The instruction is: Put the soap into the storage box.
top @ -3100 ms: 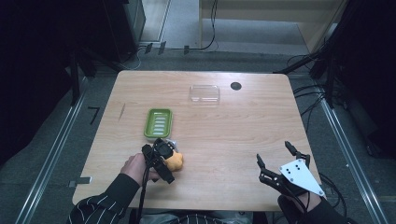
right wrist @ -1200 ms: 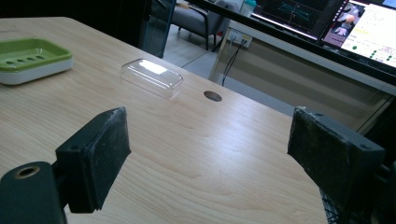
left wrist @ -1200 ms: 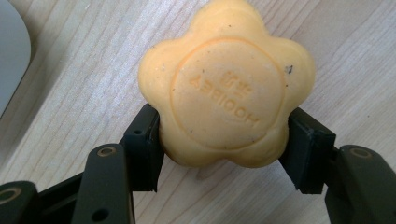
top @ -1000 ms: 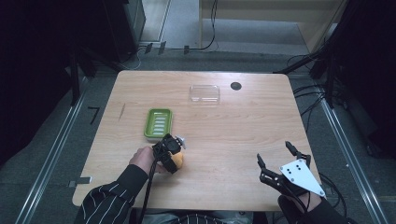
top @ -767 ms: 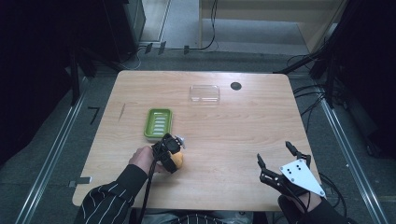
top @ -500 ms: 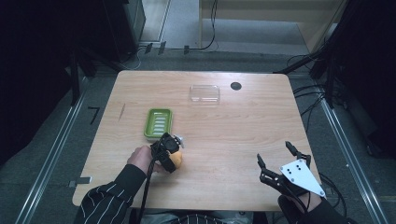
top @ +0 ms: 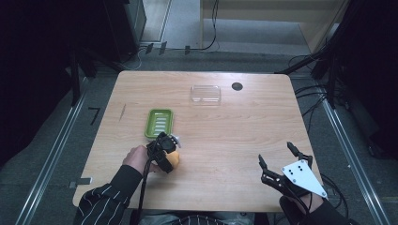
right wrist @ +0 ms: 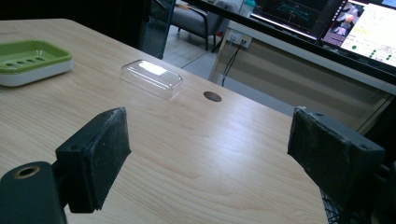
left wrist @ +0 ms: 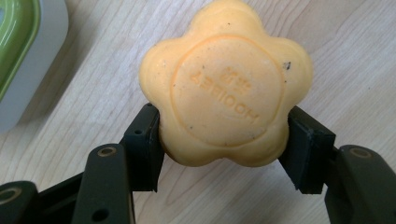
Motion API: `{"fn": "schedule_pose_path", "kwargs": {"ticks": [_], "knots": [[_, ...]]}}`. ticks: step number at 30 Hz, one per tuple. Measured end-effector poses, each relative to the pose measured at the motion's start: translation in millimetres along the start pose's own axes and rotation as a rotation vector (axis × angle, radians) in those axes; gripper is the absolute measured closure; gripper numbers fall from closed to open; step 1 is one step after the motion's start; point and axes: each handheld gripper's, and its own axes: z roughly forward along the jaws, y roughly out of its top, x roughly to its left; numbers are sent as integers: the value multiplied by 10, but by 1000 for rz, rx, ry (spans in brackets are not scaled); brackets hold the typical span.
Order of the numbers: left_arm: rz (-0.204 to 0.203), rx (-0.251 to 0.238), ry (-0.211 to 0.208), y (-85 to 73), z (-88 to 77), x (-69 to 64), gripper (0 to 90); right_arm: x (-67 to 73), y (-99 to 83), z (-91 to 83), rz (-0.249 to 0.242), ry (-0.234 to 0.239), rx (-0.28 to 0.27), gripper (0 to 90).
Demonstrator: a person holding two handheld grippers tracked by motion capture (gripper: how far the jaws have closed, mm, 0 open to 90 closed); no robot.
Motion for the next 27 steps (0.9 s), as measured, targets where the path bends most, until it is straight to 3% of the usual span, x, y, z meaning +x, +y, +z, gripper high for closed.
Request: {"fn": "schedule_pose_path", "kwargs": {"ticks": [27], "knots": [[-35, 5, 7, -194, -114, 173, 396, 1, 1, 1, -1, 0, -2, 134]]}}
